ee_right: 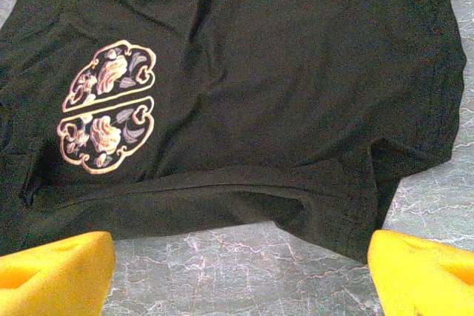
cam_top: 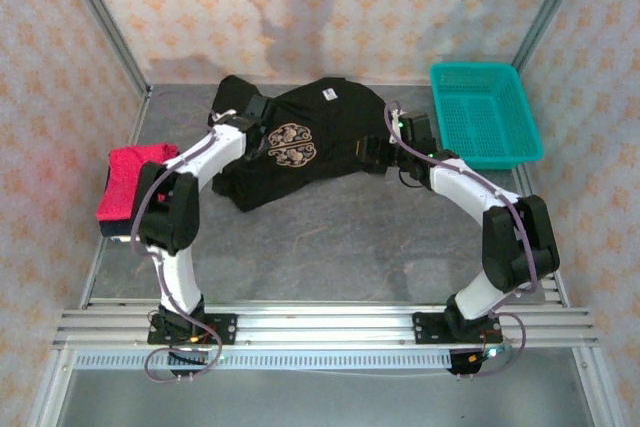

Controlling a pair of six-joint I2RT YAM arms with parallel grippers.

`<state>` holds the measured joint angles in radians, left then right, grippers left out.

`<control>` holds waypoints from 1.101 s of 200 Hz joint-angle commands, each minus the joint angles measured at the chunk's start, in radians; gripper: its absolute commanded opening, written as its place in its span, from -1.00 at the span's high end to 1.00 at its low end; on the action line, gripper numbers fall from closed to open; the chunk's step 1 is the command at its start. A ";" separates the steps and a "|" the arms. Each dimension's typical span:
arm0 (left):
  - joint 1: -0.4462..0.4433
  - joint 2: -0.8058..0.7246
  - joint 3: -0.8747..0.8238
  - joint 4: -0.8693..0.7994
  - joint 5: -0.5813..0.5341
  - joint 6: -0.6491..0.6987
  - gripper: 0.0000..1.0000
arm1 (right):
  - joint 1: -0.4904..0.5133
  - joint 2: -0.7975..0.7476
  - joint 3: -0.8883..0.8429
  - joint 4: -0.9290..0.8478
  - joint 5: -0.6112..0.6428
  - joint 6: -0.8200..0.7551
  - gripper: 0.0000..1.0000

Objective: Fold and stack the t-shirts

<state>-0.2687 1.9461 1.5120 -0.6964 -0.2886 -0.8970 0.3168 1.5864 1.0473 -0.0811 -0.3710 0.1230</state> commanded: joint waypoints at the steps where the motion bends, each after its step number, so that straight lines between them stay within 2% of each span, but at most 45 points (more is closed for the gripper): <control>1: 0.021 0.071 0.070 -0.106 -0.023 -0.043 -0.61 | -0.004 -0.027 0.019 0.005 0.006 0.006 -0.78; 43: 0.035 0.112 0.044 -0.113 0.008 -0.112 -0.56 | -0.004 -0.043 0.005 -0.010 0.026 -0.008 -0.77; 72: 0.054 0.135 0.027 -0.089 0.039 -0.115 -0.18 | -0.005 -0.037 0.009 -0.006 0.015 -0.003 -0.78; 103: 0.070 0.160 0.024 -0.064 0.086 -0.112 -0.01 | -0.004 -0.033 0.023 -0.008 0.024 0.004 -0.78; 115: 0.072 0.166 0.018 -0.054 0.102 -0.115 0.20 | -0.004 -0.024 0.036 -0.026 0.050 0.024 -0.77; 131: 0.076 0.166 0.004 -0.029 0.129 -0.108 0.77 | -0.006 0.009 0.069 -0.076 0.105 0.055 -0.76; 139: 0.076 0.159 -0.004 -0.024 0.133 -0.110 1.00 | -0.011 0.044 0.102 -0.126 0.138 0.075 -0.75; 150: 0.076 0.137 -0.024 -0.015 0.133 -0.109 1.00 | -0.021 0.102 0.154 -0.204 0.177 0.112 -0.73; 164: 0.074 0.085 -0.062 0.001 0.115 -0.106 1.00 | -0.041 0.179 0.212 -0.264 0.169 0.154 -0.67; 184: 0.075 -0.002 -0.102 -0.009 0.073 -0.089 1.00 | -0.050 0.258 0.268 -0.271 0.135 0.182 -0.44; 197: 0.074 -0.063 -0.125 -0.025 0.058 -0.077 1.00 | -0.050 0.303 0.308 -0.283 0.114 0.189 -0.21; 220: 0.071 -0.165 -0.184 -0.041 0.030 -0.071 1.00 | -0.050 0.379 0.373 -0.334 0.074 0.206 -0.14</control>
<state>-0.1963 1.9087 1.3720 -0.6975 -0.1806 -0.9863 0.2626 1.9095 1.3479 -0.3252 -0.2649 0.2855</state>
